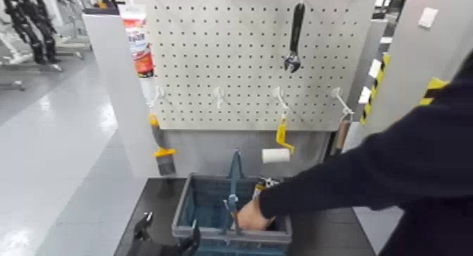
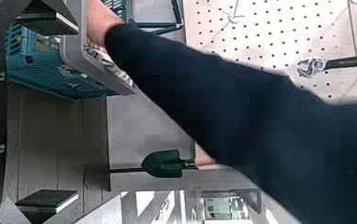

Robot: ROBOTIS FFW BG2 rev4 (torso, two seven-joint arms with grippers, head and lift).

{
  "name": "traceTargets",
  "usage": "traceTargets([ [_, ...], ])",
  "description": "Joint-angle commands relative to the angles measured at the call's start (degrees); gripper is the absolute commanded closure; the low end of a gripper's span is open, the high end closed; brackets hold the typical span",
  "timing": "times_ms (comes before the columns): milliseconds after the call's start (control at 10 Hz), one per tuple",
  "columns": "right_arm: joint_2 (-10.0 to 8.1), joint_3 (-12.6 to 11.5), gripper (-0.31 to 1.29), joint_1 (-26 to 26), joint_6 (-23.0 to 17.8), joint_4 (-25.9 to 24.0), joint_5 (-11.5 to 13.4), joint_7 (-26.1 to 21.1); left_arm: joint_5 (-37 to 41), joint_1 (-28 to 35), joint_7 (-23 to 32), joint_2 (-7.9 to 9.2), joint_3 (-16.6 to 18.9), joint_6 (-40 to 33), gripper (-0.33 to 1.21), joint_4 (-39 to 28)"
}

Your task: Put the yellow pliers into the crate.

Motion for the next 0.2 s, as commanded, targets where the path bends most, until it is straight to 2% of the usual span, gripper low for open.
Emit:
traceTargets([
  [100,1.93,-0.2,0.07,-0.1,2.7,-1.4,1.0,-0.4,-0.1,0.0,0.0,-0.06,0.0,0.0,0.28,0.0],
  [200,2.02,-0.4,0.07,-0.1,3.9,-2.1,1.3,-0.6,-0.2,0.0,0.0,-0.06,0.0,0.0,0.28,-0.1],
])
